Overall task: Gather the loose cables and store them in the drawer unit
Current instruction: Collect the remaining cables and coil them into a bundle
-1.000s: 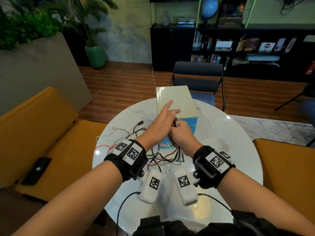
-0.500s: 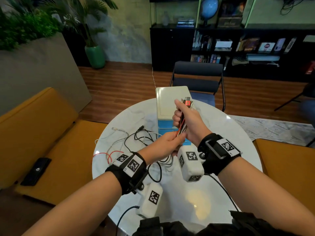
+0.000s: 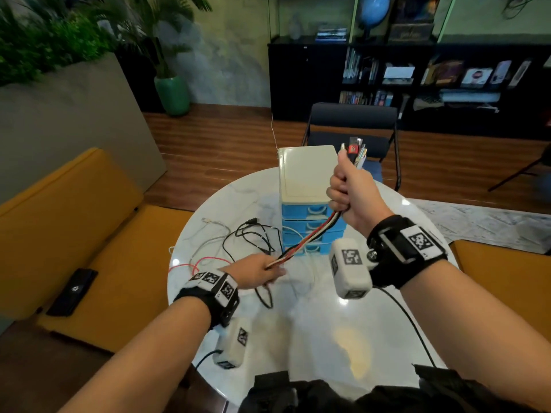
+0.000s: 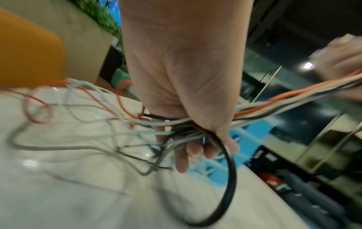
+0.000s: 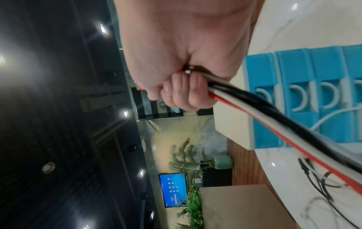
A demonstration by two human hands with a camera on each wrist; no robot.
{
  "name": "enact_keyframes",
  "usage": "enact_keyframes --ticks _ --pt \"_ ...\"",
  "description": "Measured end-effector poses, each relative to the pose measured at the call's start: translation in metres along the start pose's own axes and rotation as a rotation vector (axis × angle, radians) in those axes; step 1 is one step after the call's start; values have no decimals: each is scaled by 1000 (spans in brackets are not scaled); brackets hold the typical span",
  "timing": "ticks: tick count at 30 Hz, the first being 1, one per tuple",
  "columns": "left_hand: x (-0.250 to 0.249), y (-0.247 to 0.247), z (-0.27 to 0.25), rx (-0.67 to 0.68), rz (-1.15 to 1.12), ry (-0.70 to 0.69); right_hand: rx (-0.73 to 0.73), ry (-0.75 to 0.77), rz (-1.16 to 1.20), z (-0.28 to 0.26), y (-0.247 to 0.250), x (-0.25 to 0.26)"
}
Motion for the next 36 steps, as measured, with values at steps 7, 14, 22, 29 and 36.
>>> enact_keyframes --ticks 7,14,22,29,36 --pt "45 24 -6 -49 375 256 -4 47 -163 -8 -7 3" --pt "-47 35 3 17 -117 -88 42 -15 -262 -13 -26 -21" --pt "-98 16 2 -144 -320 -266 64 0 -13 -10 -15 -15" --pt "-94 7 -2 -49 -325 -235 102 -134 -74 -11 -11 -34" --pt "-40 5 -7 32 -431 -9 120 -152 40 2 6 -10"
Point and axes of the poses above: each hand's wrist, its own z-axis towards the middle knuckle, its own y-axis out of the back of the hand, x = y × z, the point moved 2 cm from there along z, towards the middle knuckle
